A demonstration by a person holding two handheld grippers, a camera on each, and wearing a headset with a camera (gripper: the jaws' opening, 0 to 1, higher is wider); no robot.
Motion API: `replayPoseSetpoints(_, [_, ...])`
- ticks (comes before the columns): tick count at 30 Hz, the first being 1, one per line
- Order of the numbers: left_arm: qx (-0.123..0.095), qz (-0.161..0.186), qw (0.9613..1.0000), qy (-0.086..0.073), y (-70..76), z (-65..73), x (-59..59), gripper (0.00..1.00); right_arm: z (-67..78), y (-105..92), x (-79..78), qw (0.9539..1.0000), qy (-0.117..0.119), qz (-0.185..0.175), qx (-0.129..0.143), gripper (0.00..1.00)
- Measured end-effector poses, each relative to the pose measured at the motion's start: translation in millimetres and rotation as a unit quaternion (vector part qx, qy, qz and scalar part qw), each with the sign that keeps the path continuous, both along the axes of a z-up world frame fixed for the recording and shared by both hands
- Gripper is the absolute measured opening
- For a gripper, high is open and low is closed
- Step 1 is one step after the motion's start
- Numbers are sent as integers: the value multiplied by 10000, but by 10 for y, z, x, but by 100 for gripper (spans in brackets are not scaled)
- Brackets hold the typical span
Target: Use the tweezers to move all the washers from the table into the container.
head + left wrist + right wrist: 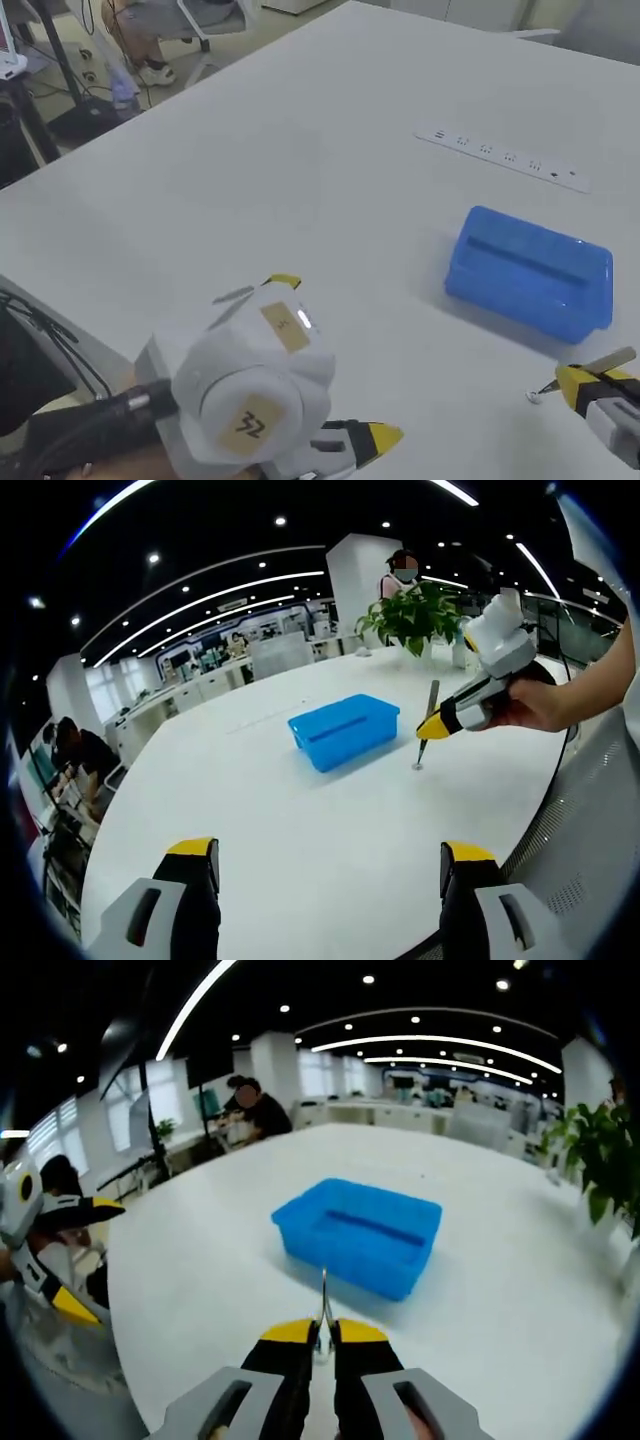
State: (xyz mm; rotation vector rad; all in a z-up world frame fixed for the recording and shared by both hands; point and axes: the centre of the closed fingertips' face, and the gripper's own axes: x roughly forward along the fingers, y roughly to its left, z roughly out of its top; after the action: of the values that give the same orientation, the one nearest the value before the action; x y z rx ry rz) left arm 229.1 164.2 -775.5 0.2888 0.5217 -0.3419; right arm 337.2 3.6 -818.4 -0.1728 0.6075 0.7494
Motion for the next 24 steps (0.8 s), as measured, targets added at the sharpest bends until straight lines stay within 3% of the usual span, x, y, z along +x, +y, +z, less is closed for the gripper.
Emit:
replayPoseSetpoints(8, [37, -7, 10000, 31, 1, -15, -4, 93, 17, 10, 25, 9997, -138, 90, -168, 3])
replayPoseSetpoints(16, [39, -1, 10000, 31, 2, -15, -3, 93, -13, -22, 52, 9997, -112, 60, -204, 4])
replayPoseSetpoints(24, [53, 1, 10000, 40, 4, -19, -1, 93, 74, -16, 83, 10000, -14, 7, 6, 3])
